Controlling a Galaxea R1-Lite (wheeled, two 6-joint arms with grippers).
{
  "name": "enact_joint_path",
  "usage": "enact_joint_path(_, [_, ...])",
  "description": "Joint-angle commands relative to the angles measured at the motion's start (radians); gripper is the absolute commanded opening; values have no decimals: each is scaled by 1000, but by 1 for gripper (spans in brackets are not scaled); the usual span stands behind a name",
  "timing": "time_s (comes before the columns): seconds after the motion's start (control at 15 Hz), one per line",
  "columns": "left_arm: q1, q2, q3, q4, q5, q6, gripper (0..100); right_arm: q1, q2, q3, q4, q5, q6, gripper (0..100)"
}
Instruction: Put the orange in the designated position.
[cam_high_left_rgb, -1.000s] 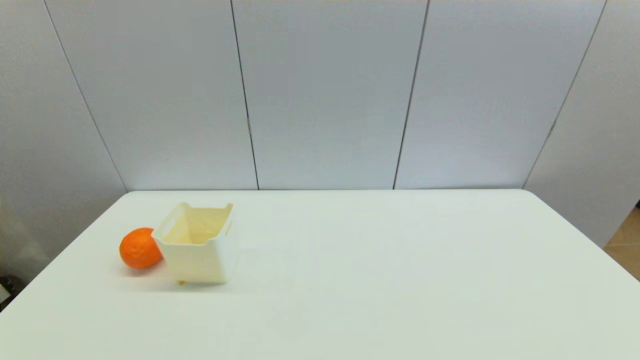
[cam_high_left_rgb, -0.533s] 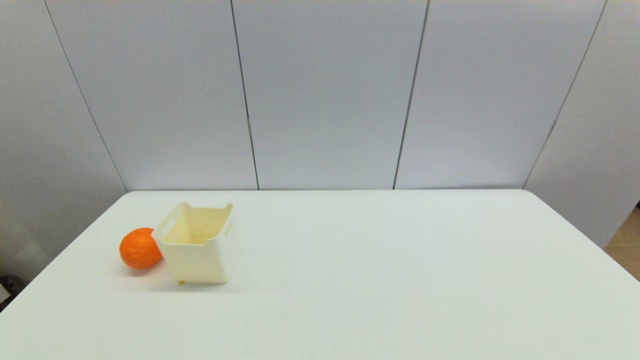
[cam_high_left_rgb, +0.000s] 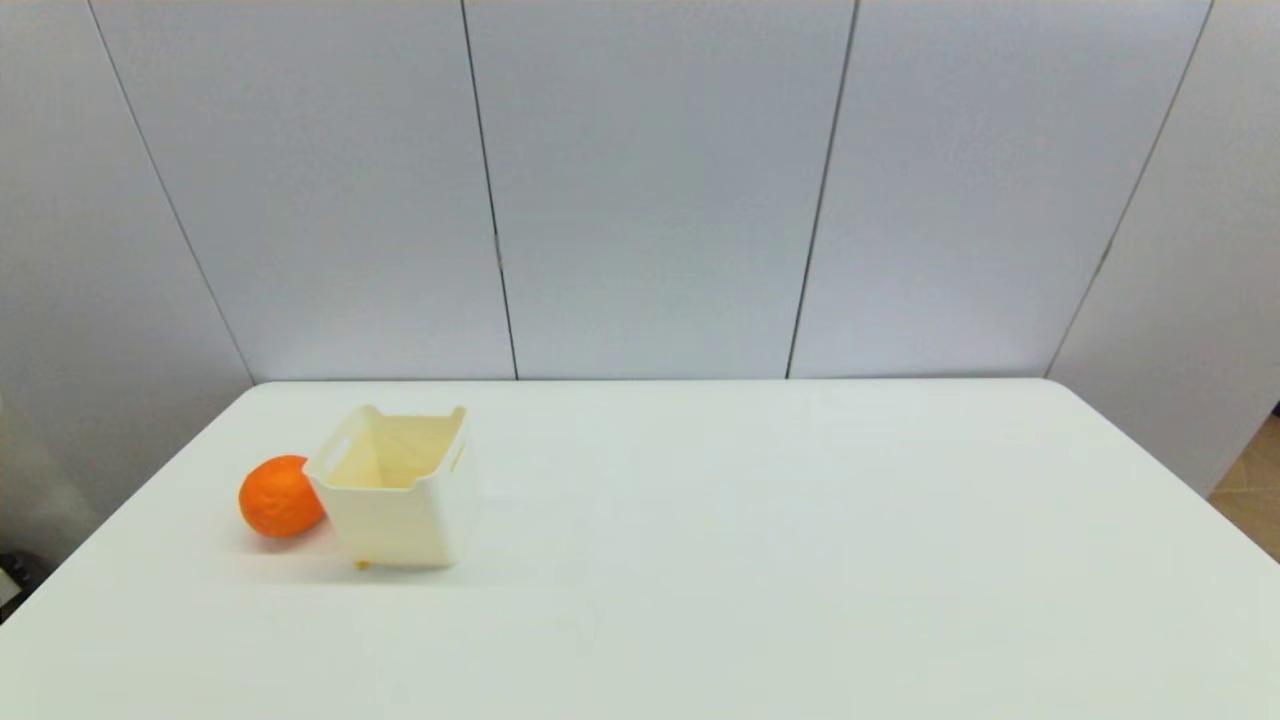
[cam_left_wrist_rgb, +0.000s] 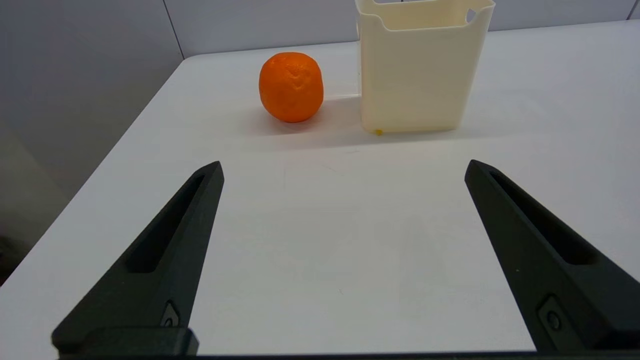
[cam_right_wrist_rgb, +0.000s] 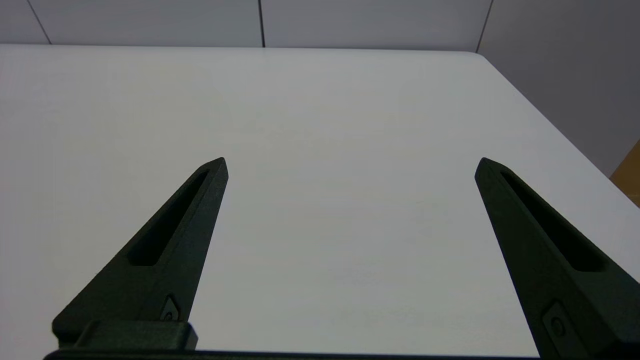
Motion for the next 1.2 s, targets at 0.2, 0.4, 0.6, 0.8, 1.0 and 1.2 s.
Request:
enact_joint_path(0.2, [0, 1, 2, -1, 4, -23, 100, 0, 2, 0, 0, 0, 0, 100])
enact_joint_path(0.4, [0, 1, 2, -2, 7, -57, 100, 0, 2, 0, 0, 0, 0, 100])
enact_joint_path(0.6, [0, 1, 2, -2, 9, -61, 100, 0, 2, 0, 0, 0, 0, 100])
enact_joint_path(0.8, [0, 1, 2, -2, 10, -61, 100, 0, 2, 0, 0, 0, 0, 100])
enact_joint_path(1.0, [0, 1, 2, -2, 10, -61, 100, 0, 2, 0, 0, 0, 0, 100])
enact_joint_path(1.2, [0, 1, 2, -2, 10, -61, 100, 0, 2, 1, 0, 0, 0, 100])
